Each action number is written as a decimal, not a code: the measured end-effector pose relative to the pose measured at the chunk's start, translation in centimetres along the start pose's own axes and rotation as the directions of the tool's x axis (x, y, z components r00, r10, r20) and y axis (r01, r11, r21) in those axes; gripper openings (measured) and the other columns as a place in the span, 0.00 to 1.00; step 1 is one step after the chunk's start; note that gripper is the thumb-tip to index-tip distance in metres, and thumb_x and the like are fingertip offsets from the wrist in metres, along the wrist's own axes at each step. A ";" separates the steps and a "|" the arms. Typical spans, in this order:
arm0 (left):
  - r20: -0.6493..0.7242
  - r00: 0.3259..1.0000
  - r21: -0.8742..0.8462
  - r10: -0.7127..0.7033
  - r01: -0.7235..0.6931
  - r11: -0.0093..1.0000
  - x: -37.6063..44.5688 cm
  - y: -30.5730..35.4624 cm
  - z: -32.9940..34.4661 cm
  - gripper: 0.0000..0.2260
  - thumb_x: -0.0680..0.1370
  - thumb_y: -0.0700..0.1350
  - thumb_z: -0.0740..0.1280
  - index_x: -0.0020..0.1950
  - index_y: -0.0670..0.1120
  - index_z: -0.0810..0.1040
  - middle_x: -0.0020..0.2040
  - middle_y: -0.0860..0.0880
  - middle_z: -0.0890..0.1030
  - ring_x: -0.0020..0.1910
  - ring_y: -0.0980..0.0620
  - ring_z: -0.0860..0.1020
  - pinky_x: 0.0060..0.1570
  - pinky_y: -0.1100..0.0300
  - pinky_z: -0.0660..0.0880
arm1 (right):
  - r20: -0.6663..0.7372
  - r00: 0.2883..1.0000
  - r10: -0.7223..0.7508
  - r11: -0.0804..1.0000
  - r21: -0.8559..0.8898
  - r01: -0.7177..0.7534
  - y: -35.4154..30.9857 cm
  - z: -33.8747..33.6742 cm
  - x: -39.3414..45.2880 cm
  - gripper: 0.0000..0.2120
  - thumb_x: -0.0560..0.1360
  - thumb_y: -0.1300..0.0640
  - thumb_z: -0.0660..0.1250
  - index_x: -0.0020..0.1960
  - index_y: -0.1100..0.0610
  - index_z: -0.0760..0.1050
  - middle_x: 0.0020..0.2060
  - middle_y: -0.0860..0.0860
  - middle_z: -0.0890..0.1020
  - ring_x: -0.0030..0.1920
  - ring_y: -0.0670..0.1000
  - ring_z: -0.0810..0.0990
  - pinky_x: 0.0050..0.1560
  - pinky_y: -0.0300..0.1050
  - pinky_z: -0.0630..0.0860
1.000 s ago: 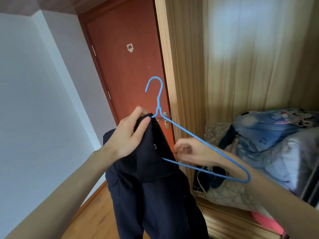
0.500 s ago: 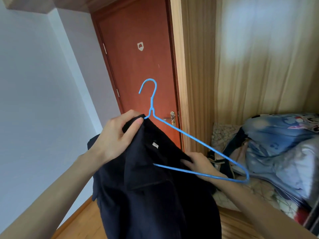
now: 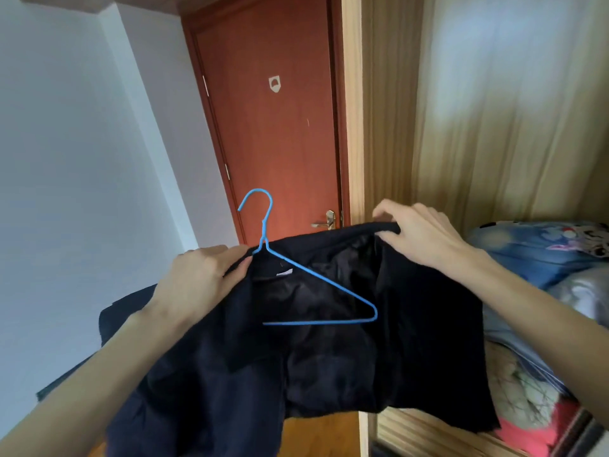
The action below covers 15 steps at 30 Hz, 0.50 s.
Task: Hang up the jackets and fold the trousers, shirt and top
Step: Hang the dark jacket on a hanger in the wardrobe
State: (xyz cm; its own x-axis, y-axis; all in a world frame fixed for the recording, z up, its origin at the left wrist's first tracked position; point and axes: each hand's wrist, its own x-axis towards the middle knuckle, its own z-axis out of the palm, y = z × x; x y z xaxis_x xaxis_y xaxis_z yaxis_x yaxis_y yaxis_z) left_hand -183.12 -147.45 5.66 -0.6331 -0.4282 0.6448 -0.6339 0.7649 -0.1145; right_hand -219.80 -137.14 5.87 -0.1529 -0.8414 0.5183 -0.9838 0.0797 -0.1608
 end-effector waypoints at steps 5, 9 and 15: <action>-0.093 0.992 0.028 -0.085 0.088 0.996 1.8 3.8 0.3 0.12 0.84 0.53 0.62 0.50 0.46 0.79 0.33 0.49 0.74 0.30 0.36 0.75 0.30 0.49 0.75 | 0.057 0.998 0.037 0.988 0.149 -0.045 -3.1 -3.7 0.8 0.09 0.80 0.60 0.61 0.52 0.56 0.81 0.35 0.53 0.82 0.28 0.48 0.76 0.29 0.45 0.74; -0.224 0.965 -0.057 -0.137 0.127 0.990 3.2 6.1 0.2 0.09 0.84 0.49 0.65 0.51 0.45 0.81 0.34 0.48 0.76 0.30 0.37 0.75 0.29 0.50 0.74 | 0.065 0.998 0.019 0.951 0.308 -0.038 -4.5 -6.2 -0.4 0.09 0.80 0.60 0.63 0.51 0.56 0.83 0.36 0.56 0.85 0.26 0.50 0.76 0.28 0.46 0.75; -0.363 0.902 -0.273 -0.235 0.138 0.952 4.7 7.1 -0.1 0.08 0.84 0.46 0.66 0.58 0.46 0.83 0.39 0.48 0.83 0.34 0.41 0.78 0.35 0.50 0.76 | 0.083 0.994 -0.073 0.891 0.453 0.028 -4.3 -7.0 -3.4 0.09 0.82 0.44 0.65 0.53 0.45 0.82 0.34 0.50 0.84 0.32 0.52 0.80 0.33 0.43 0.73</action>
State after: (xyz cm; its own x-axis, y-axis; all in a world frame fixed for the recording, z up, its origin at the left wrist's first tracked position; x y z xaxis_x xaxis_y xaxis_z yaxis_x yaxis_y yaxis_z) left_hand -190.59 -143.96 7.95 -0.2608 -0.3914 0.8825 -0.5695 0.8005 0.1867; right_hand -215.72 -130.91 10.70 -0.0724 -0.8866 0.4569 -0.8384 -0.1941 -0.5094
